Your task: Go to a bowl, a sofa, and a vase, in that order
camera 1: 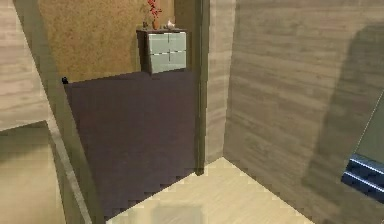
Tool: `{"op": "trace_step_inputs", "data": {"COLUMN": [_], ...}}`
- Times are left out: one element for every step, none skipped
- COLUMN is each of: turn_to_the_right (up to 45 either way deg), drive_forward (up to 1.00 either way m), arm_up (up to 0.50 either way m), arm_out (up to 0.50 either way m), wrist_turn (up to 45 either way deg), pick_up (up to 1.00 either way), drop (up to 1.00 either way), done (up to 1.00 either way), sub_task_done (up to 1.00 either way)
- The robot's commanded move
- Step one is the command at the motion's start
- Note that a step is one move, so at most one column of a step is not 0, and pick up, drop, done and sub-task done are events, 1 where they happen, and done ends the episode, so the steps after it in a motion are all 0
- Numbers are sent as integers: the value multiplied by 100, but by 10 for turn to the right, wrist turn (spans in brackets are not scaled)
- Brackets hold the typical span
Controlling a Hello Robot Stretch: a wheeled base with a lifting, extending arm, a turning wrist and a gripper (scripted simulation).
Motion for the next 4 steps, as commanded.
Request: {"op": "trace_step_inputs", "data": {"turn_to_the_right": [0, -120, 0, -180], "drive_forward": [55, 0, 100, 0], "arm_up": [0, 0, 0, 0], "arm_out": [0, 0, 0, 0], "wrist_turn": [0, 0, 0, 0], "pick_up": [0, 0, 0, 0], "drop": [0, 0, 0, 0], "done": [0, 0, 0, 0], "sub_task_done": [0, 0, 0, 0]}}
